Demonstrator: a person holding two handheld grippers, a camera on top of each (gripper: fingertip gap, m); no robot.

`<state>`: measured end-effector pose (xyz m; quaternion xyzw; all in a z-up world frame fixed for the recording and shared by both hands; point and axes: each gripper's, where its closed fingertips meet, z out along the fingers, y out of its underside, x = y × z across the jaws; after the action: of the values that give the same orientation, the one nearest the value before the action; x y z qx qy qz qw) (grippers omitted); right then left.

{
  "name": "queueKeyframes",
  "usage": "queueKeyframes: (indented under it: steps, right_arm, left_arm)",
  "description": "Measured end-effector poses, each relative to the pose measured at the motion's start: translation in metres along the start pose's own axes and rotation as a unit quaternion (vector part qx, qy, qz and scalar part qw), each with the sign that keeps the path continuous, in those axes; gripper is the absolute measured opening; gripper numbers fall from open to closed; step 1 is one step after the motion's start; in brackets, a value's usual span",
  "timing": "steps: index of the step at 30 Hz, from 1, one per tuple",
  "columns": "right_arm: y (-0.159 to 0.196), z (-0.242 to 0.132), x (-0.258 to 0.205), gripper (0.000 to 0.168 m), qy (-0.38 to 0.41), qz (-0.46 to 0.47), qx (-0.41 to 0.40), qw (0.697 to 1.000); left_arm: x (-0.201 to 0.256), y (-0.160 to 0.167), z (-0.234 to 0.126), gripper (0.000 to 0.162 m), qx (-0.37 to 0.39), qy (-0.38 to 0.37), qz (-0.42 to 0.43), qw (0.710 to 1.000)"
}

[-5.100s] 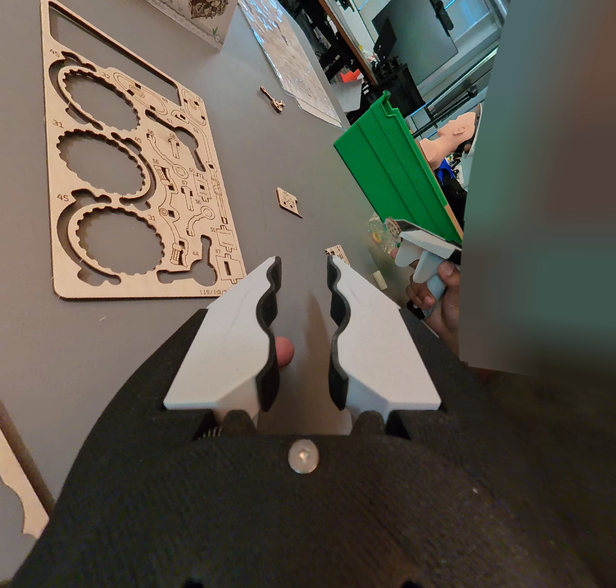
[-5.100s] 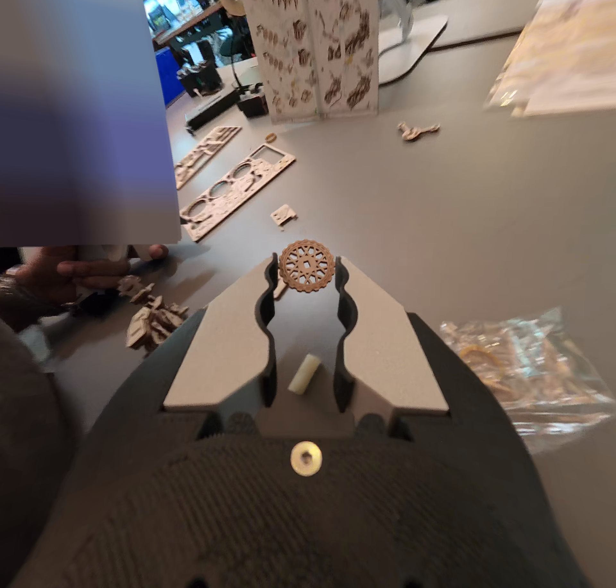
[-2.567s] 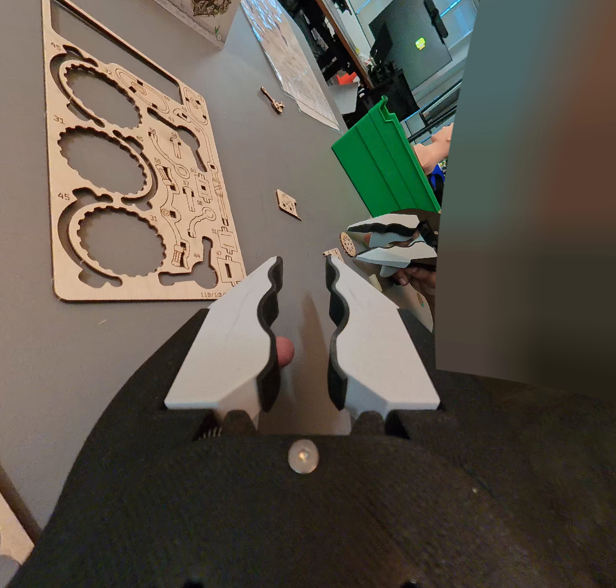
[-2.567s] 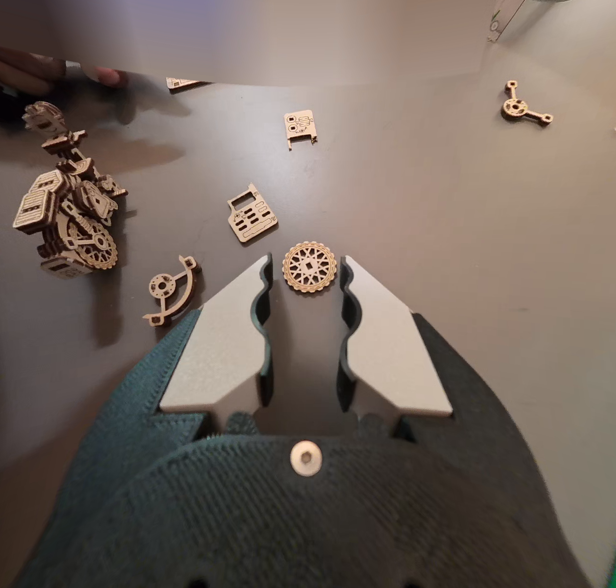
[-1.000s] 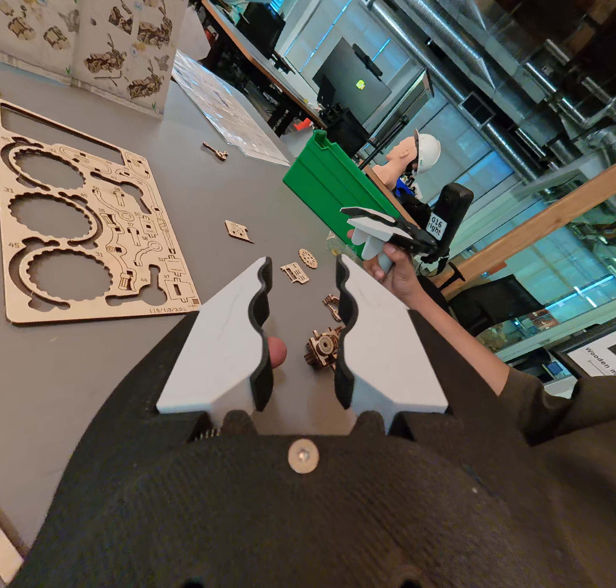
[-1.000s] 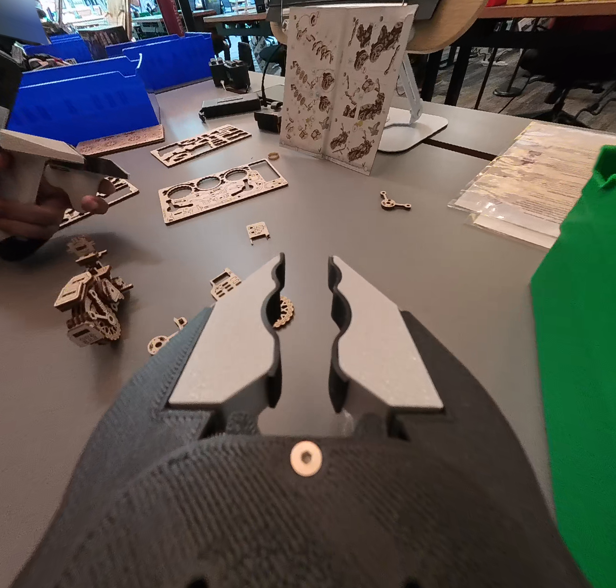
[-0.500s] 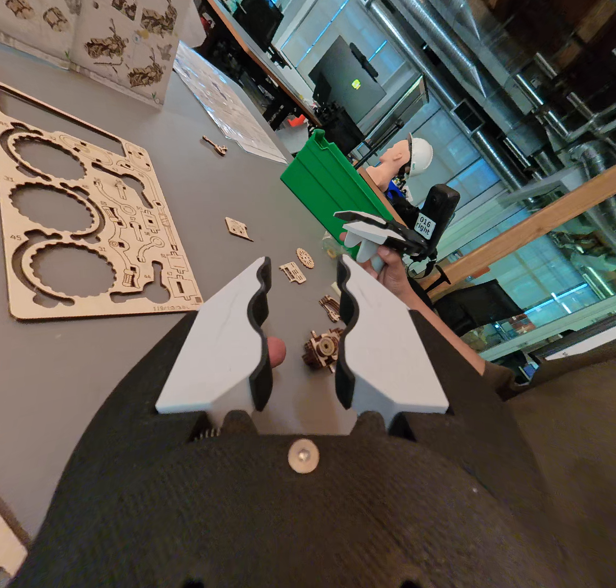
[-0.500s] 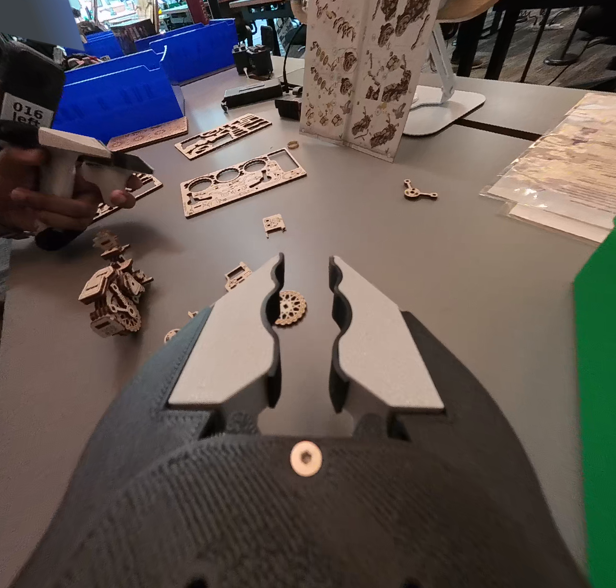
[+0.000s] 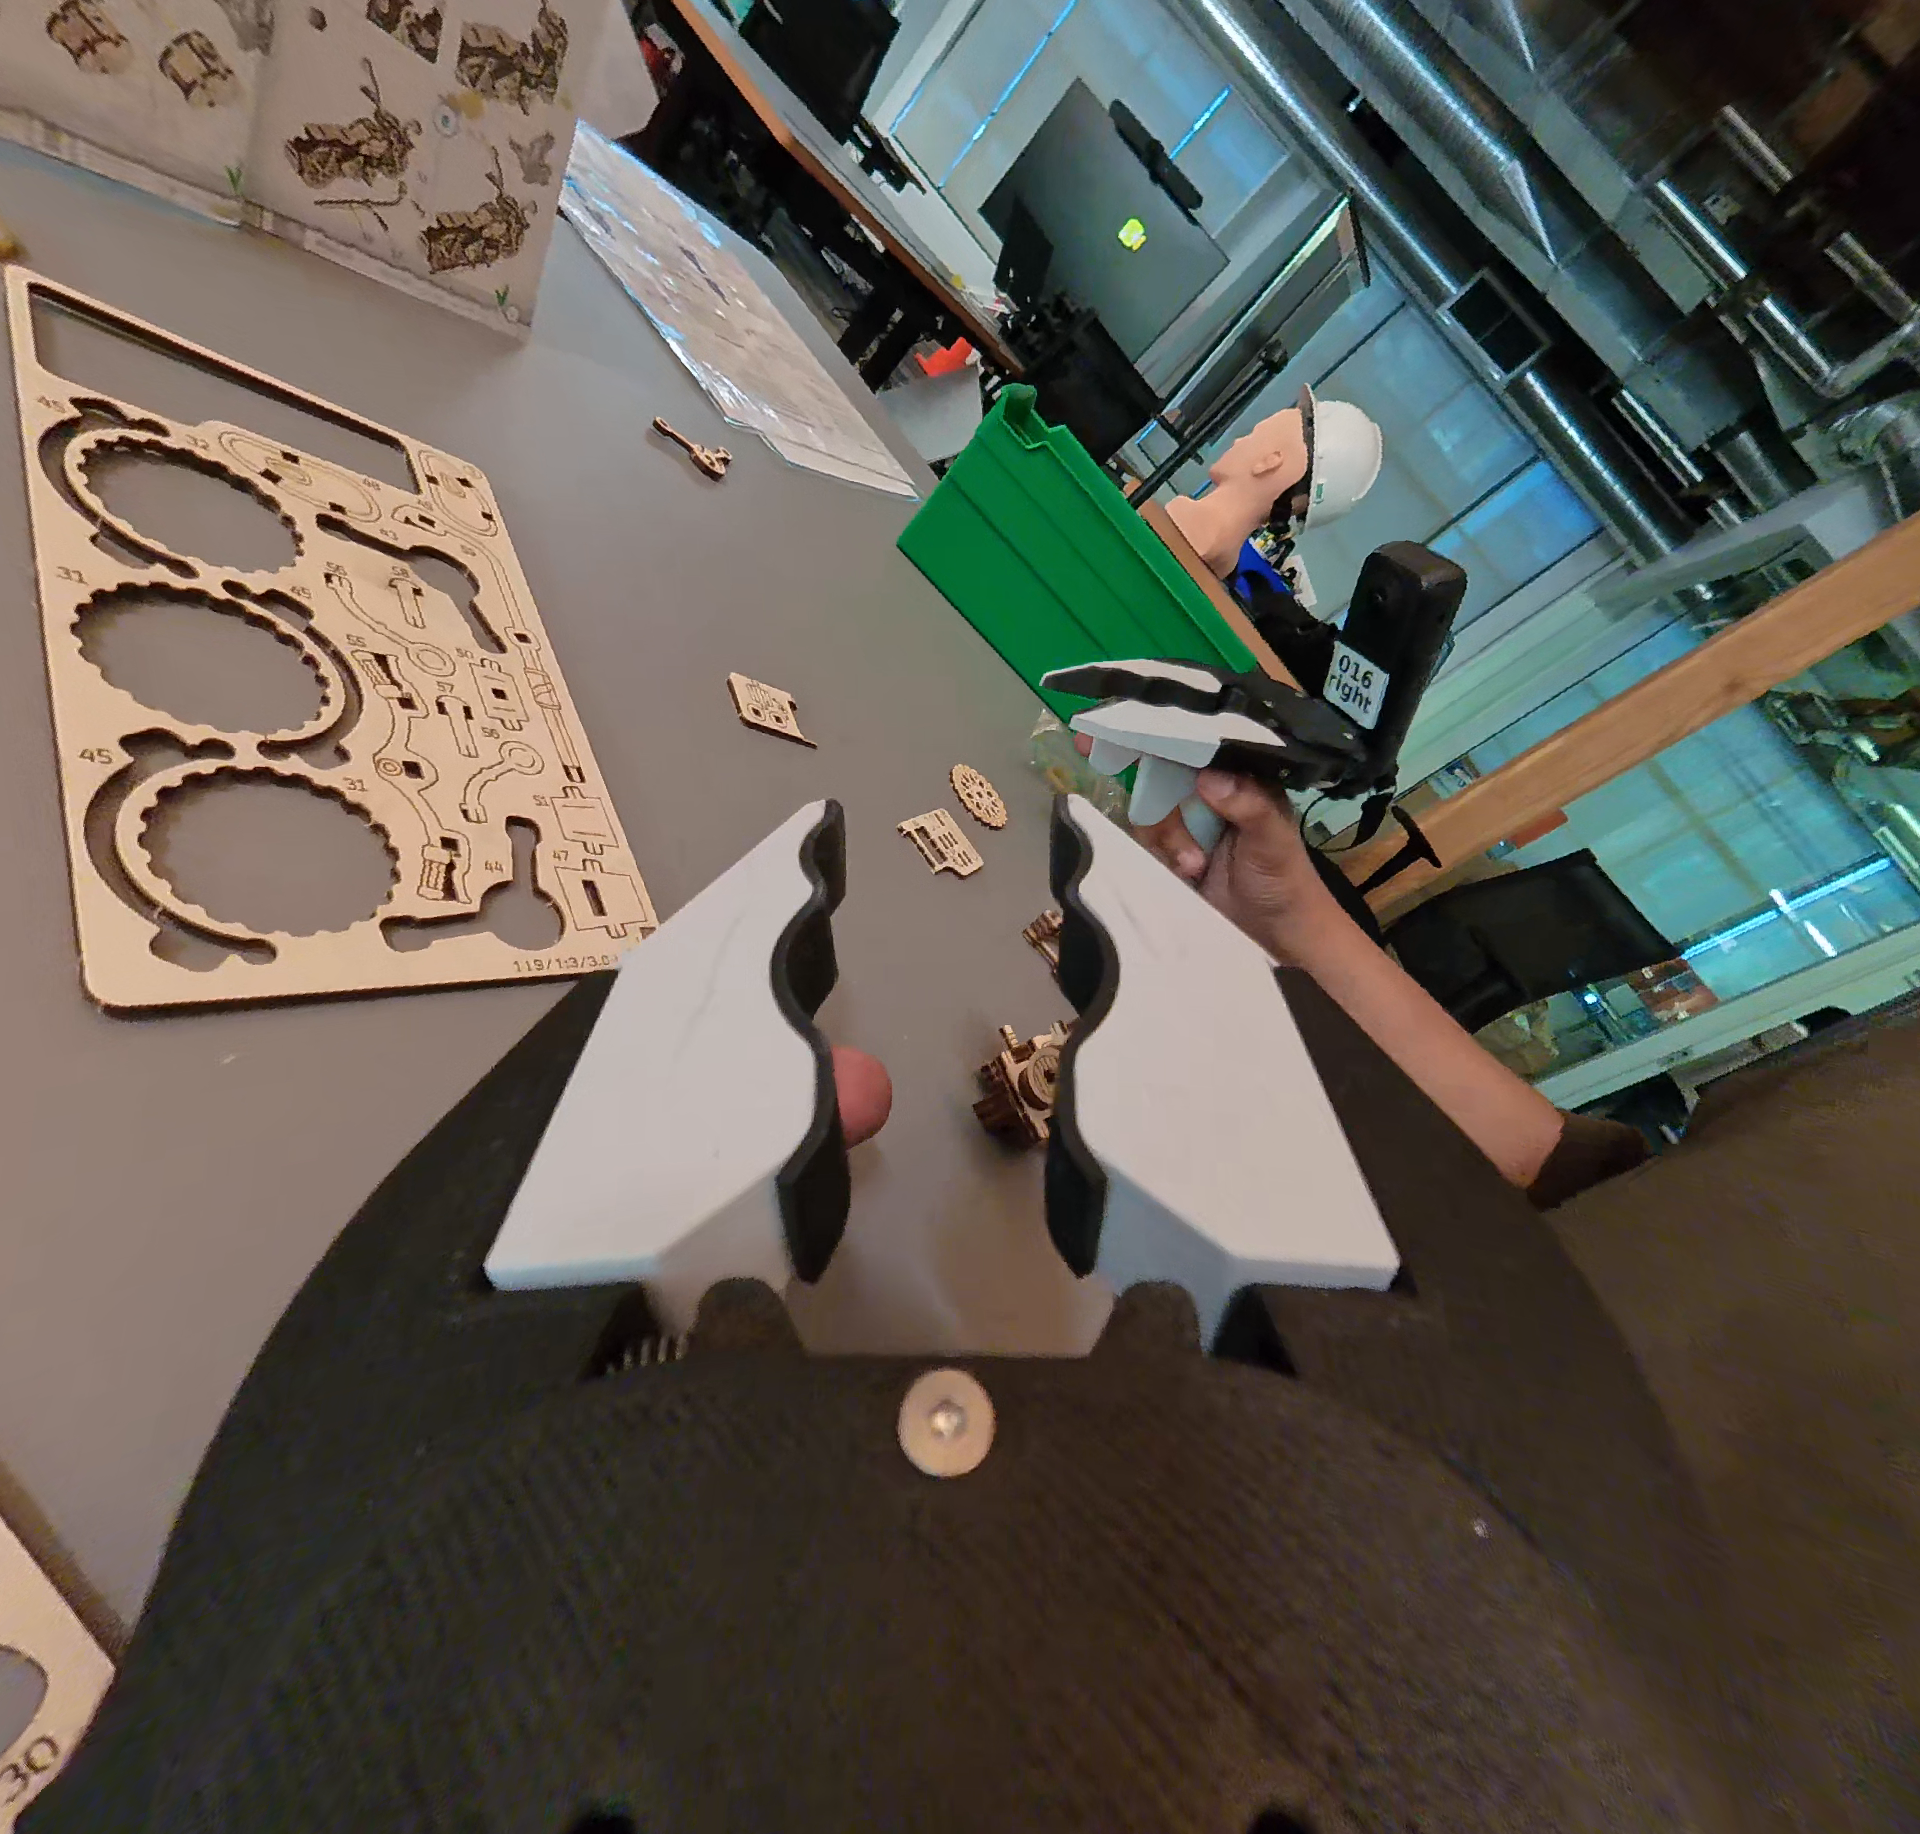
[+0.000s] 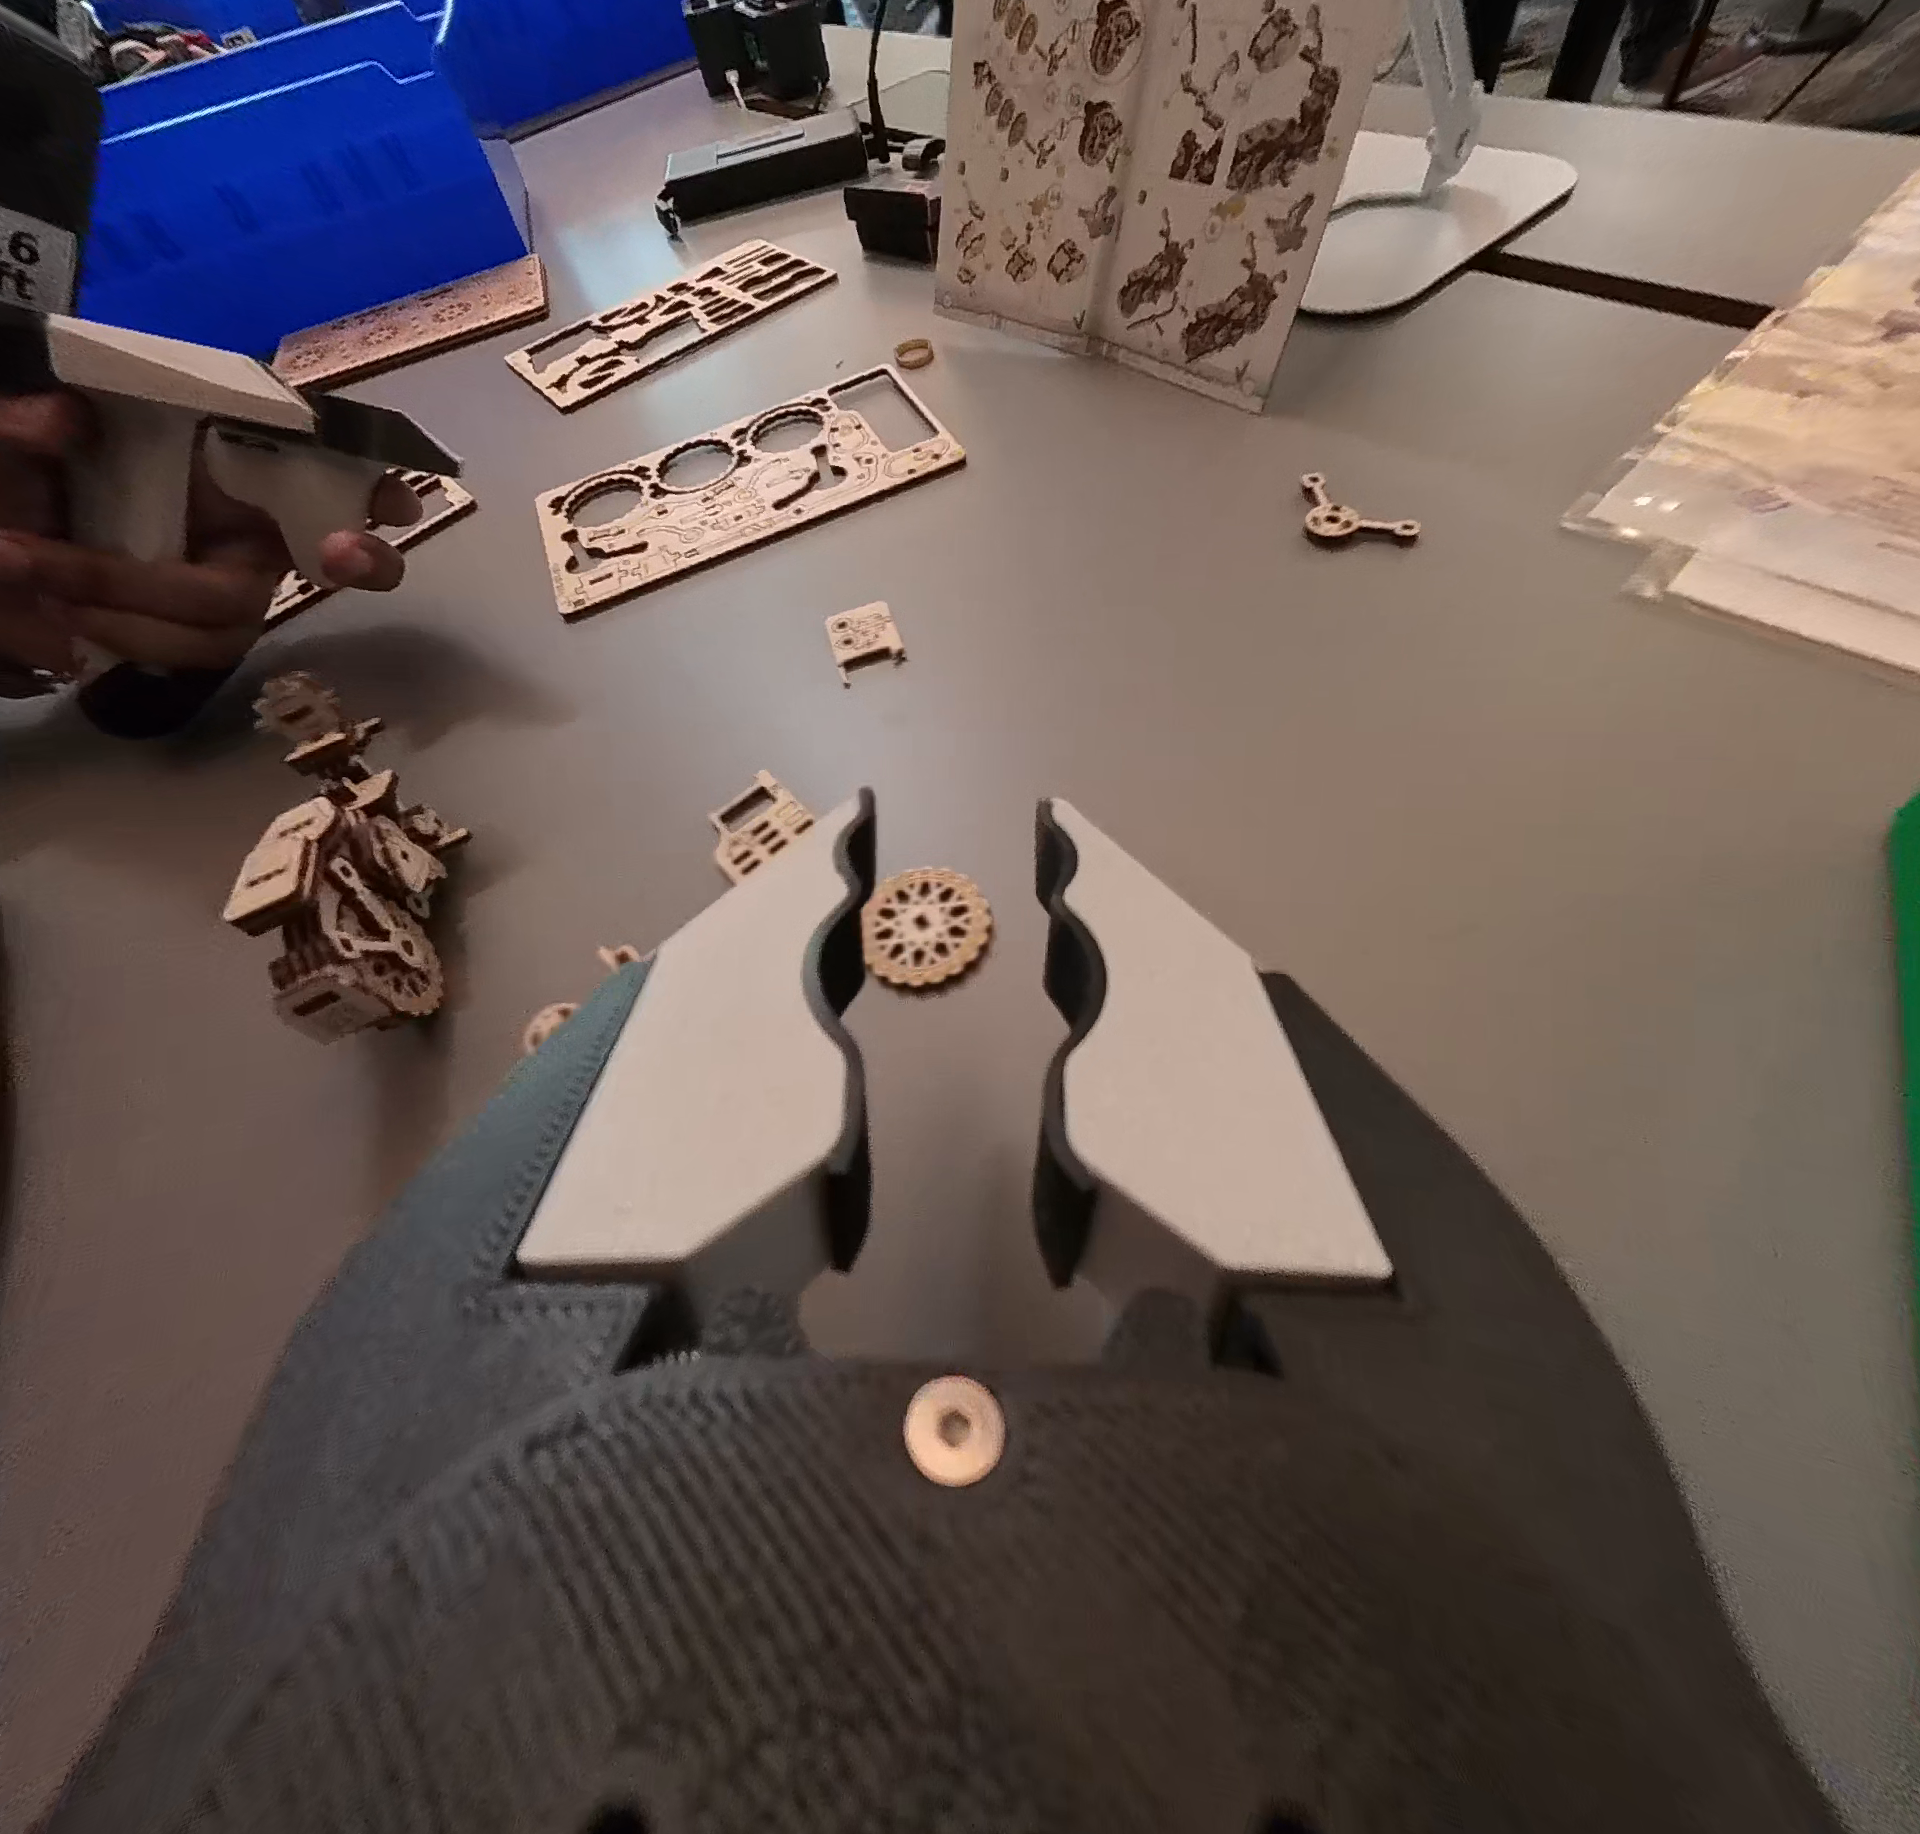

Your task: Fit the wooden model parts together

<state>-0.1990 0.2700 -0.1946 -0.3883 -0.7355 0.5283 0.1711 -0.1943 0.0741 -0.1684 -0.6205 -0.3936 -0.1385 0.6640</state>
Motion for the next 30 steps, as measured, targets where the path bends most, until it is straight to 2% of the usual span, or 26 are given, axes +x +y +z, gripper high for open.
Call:
queueKeyframes:
  steps: [6, 11, 19, 22, 25, 27, 30]
  right_arm:
    - [0.005, 0.001, -0.004, 0.026, 0.033, -0.036, -0.019, 0.999]
    - [0.005, 0.005, -0.01, 0.025, -0.022, -0.013, -0.019, 0.999]
    - [0.024, 0.021, -0.016, 0.031, -0.039, -0.033, -0.092, 0.994]
    - [0.023, 0.021, -0.016, 0.031, -0.039, -0.034, -0.091, 0.995]
    - [0.016, 0.016, -0.014, 0.03, -0.031, -0.033, -0.064, 0.997]
    - [0.007, 0.011, -0.011, 0.029, -0.016, -0.031, -0.034, 0.999]
    - [-0.012, 0.001, -0.019, 0.031, -0.008, -0.013, 0.013, 1.0]
  left_arm:
    - [-0.001, 0.002, 0.001, 0.036, -0.011, -0.004, 0.021, 1.0]
    - [-0.002, 0.006, 0.007, 0.036, -0.018, 0.008, -0.005, 1.0]
    - [0.001, 0.013, 0.018, 0.036, -0.03, 0.012, 0.001, 0.999]
    - [0.009, 0.008, 0.015, 0.036, -0.017, 0.025, 0.004, 1.0]
    - [0.02, -0.008, 0.006, 0.036, 0.012, 0.042, 0.003, 0.999]
    - [0.016, -0.032, -0.01, 0.038, 0.05, 0.018, 0.005, 0.999]
    - [-0.011, -0.083, -0.071, 0.038, 0.137, -0.074, 0.001, 0.988]
